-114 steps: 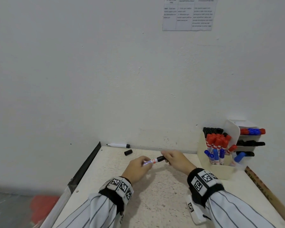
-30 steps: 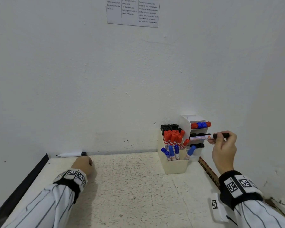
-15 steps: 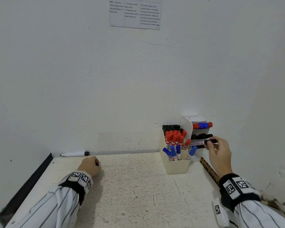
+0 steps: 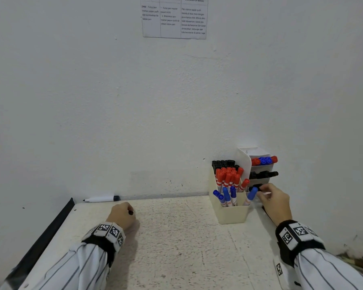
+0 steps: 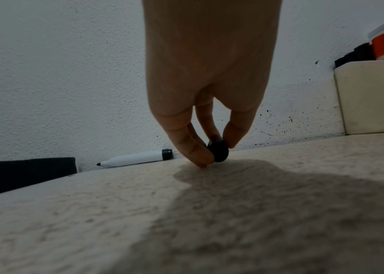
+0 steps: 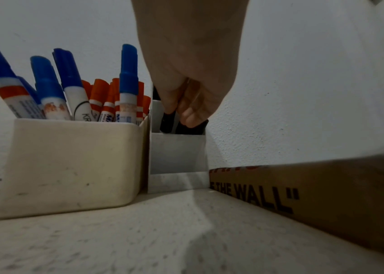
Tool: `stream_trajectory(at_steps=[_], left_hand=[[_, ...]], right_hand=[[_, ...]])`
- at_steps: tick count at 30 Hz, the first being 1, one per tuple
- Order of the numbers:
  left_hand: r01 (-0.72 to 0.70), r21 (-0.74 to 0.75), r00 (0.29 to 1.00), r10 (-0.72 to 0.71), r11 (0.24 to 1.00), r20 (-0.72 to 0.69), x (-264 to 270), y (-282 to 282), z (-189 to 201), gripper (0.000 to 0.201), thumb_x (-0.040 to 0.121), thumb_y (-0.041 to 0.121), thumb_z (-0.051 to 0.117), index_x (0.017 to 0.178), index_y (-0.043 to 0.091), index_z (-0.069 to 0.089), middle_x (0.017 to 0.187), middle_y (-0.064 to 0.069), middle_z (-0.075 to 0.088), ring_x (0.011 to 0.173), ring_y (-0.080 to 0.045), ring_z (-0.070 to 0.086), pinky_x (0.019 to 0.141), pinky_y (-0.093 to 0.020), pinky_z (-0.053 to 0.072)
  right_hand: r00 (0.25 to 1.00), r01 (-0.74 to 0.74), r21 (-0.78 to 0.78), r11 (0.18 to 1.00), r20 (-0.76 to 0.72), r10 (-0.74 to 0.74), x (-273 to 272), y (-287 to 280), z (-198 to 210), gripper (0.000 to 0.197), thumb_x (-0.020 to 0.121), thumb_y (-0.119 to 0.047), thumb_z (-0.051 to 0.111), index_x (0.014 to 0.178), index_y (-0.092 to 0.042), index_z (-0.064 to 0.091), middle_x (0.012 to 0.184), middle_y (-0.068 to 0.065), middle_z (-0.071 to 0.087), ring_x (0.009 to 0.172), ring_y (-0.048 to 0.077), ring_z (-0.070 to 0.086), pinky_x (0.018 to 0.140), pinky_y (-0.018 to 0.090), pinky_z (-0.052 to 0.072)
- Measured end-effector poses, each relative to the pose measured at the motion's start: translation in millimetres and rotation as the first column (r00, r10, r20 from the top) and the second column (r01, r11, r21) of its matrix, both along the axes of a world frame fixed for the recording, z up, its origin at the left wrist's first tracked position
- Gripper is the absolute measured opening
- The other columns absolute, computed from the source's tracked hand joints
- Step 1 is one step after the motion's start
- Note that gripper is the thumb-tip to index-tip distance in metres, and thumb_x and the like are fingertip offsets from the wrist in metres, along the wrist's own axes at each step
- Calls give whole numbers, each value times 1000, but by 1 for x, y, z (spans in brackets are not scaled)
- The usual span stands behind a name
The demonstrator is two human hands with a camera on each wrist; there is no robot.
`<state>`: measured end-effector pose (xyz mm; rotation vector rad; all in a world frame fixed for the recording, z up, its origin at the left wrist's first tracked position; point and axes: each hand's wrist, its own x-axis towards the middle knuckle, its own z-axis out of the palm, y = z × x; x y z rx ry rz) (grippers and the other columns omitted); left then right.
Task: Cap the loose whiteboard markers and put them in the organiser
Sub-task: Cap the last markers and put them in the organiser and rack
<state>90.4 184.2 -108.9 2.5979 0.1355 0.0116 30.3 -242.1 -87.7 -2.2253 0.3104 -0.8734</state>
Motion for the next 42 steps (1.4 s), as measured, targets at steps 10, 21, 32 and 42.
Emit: stream_trajectory(at_steps=[10, 21, 32, 42], left_hand=[[-9, -6, 1000, 9, 1000, 11, -4, 0, 1, 18, 91, 15, 52, 106, 6, 60, 109, -12, 63, 98, -23, 55, 79, -22, 40], [-33, -81, 999, 33, 996, -2, -19, 9, 7, 26, 96, 13, 41, 117, 4, 52, 113, -16, 59, 86, -21, 51, 74, -24, 38], [-150, -95, 986, 155, 984, 54, -42, 62, 6, 16, 86, 16, 60, 100, 10, 53, 113, -16, 58, 104, -28, 55, 83, -26, 39], [-206, -182, 974, 219, 962, 57, -46, 83, -2, 9, 90, 9, 50, 99, 13, 51, 113, -14, 59, 100, -25, 54, 80, -26, 42]], right_hand=[[996, 77, -127, 989, -43, -83, 1, 2, 0, 32, 86, 11, 46, 116, 8, 58, 117, 26, 56, 108, 37, 53, 96, 37, 39], [958, 181, 80, 980, 210, -194, -23, 25, 39, 18, 92, 1, 43, 103, 5, 56, 102, 22, 56, 88, 24, 49, 78, 29, 36], [876, -266, -67, 962, 399, 270, -9, 161, 107, 16, 91, -4, 45, 88, -11, 60, 65, 0, 54, 54, 6, 48, 57, 13, 38], [517, -756, 39, 654, -577, 632, 55, 298, 51, 31, 95, -11, 45, 122, -14, 59, 127, 2, 57, 116, 15, 51, 92, 19, 35]])
